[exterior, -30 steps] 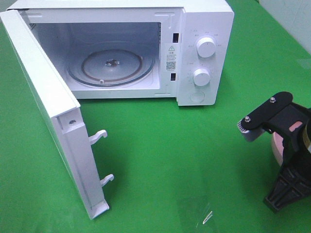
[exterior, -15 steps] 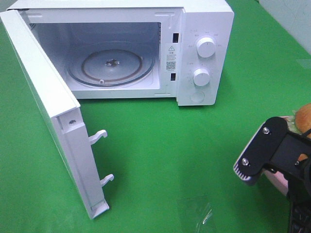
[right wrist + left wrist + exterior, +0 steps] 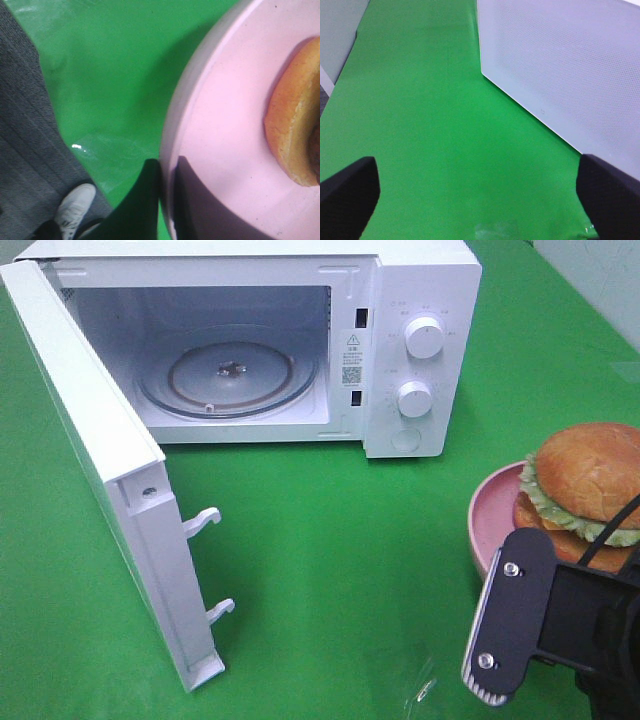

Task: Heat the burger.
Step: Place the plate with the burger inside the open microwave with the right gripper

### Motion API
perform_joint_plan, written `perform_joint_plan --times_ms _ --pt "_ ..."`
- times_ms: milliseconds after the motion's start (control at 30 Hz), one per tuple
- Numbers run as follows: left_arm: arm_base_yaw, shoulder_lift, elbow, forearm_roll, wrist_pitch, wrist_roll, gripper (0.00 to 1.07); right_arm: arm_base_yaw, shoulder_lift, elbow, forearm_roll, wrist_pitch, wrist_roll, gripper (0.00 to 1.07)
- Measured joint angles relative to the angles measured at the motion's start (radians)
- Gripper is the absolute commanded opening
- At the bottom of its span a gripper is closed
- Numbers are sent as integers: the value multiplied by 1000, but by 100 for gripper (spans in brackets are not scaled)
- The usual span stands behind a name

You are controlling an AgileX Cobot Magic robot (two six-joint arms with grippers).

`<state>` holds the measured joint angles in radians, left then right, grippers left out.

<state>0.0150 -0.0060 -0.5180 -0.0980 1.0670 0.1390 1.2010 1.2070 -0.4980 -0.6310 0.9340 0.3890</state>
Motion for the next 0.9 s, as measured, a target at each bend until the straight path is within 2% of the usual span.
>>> perform_joint_plan --times_ms 133,533,900 --pt "0 0 0 0 0 0 100 30 0 0 -26 -23 -97 0" --pt "0 0 0 0 0 0 100 31 0 0 -48 -95 -332 0" --pt "0 0 0 0 0 0 100 27 0 5 -112 -242 -490 0"
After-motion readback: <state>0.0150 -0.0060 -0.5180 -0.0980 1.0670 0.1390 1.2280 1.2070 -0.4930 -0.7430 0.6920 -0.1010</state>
